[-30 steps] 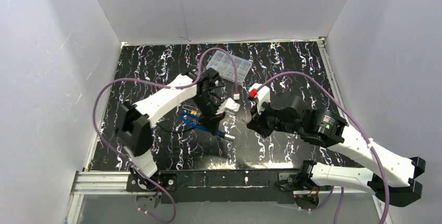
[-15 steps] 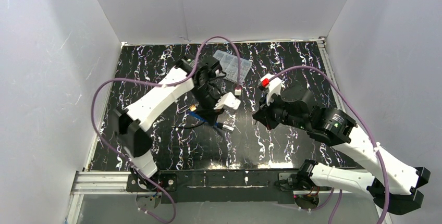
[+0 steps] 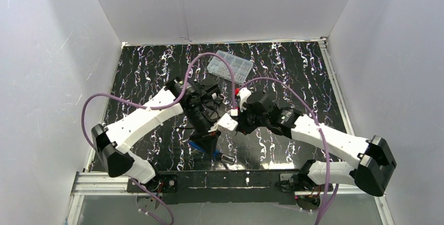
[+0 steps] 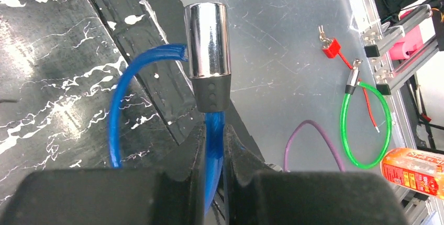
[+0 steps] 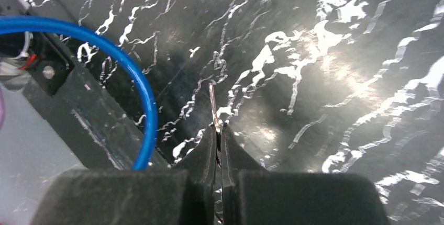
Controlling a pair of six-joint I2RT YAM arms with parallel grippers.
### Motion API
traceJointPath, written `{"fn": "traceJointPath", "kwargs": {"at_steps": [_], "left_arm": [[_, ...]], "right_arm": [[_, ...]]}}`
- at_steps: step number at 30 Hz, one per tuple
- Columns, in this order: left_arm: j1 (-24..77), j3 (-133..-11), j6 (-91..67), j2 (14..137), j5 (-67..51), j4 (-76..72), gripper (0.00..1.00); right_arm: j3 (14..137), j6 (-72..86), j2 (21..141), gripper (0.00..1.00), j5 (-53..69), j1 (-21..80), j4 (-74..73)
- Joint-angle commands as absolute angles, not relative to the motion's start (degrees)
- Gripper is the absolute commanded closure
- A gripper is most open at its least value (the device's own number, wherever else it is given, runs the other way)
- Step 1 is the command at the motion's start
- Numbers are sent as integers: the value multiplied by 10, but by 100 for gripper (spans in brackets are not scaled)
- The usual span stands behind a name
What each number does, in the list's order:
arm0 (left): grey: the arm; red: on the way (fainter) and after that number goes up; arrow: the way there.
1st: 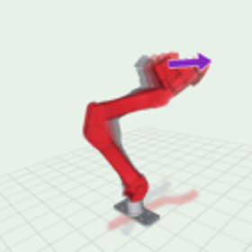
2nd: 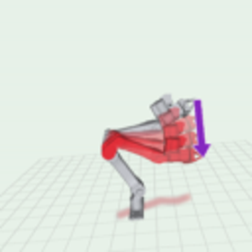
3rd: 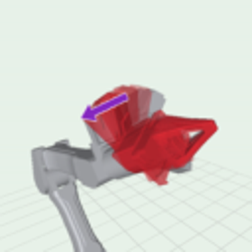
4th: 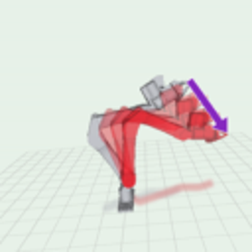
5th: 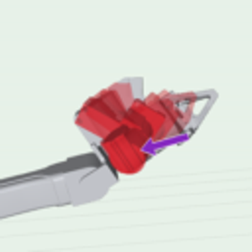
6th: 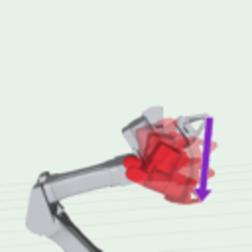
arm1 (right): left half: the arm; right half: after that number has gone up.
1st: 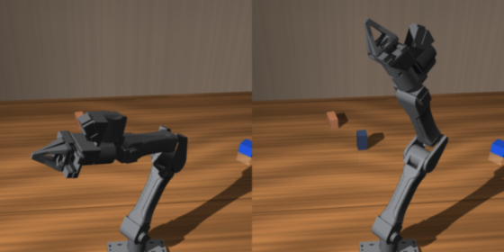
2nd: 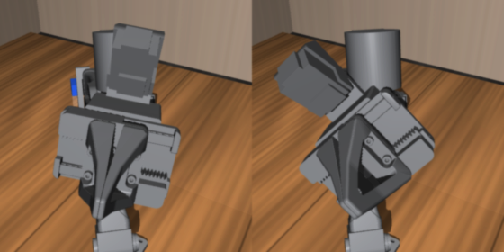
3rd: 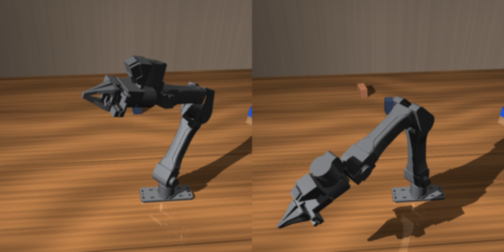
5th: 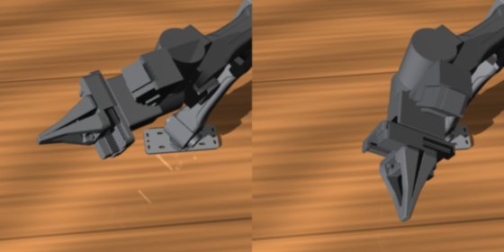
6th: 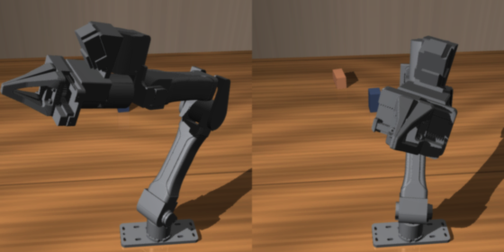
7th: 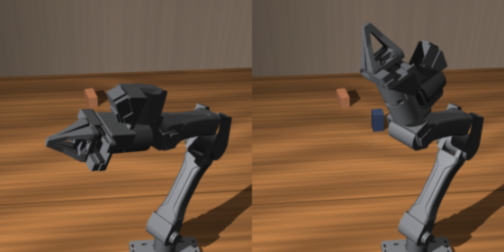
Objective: Unlock with the key
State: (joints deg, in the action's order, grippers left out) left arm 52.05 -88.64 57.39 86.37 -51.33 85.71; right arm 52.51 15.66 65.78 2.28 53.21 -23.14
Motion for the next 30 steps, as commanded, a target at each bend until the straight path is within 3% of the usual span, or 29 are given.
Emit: {"fn": "traceJointPath", "kwargs": {"at_steps": [1,4,7,10,13,19,26,30], "left_arm": [[520,-879,555,801,-565,921,100],[520,-829,540,789,-579,895,100],[520,-796,535,801,-579,865,100],[517,-848,589,875,-606,958,100],[511,-899,535,966,-593,967,100],[499,-942,590,1072,-510,949,100],[483,-931,458,1103,-346,704,100],[476,-964,454,1112,-316,648,96]], "right_arm": [[462,236,679,99,150,531,-37],[435,271,686,99,178,531,12],[433,260,658,99,117,527,-37],[428,255,619,99,108,493,-63],[436,240,601,99,96,471,-97],[469,206,561,99,-49,457,-199],[477,205,499,99,-135,430,-292],[484,209,490,99,-143,429,-311]]}}
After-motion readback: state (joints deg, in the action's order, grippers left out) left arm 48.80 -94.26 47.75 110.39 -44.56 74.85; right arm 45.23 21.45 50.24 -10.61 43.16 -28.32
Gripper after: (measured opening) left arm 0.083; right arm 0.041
